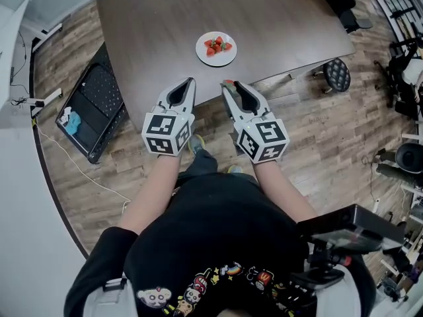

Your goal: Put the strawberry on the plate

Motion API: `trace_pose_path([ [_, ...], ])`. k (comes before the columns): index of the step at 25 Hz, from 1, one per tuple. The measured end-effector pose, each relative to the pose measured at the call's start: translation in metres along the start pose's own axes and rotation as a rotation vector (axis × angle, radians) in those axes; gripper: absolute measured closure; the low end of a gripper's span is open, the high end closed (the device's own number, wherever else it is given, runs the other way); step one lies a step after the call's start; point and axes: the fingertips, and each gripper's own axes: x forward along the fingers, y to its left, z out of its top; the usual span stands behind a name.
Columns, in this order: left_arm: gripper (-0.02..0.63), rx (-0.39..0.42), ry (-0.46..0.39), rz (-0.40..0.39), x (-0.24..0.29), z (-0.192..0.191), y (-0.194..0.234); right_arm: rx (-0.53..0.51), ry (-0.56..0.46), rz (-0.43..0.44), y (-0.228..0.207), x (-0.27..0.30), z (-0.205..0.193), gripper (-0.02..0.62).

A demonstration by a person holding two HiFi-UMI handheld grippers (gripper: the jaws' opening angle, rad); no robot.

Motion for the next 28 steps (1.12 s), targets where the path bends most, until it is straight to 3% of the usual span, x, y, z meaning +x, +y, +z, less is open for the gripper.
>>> trace_pose_path([
  [15,0.618,-0.028,-0.012,-0.059,0.025,0.014,0.038,-0.022,0.034,-0.068,0.0,0.042,0.004,0.46],
  [28,0.618,-0.033,0.007,-0.037,0.043,0.017,0.046,-0.029,0.066,-0.042,-0.017,0.067,0.005,0.46],
])
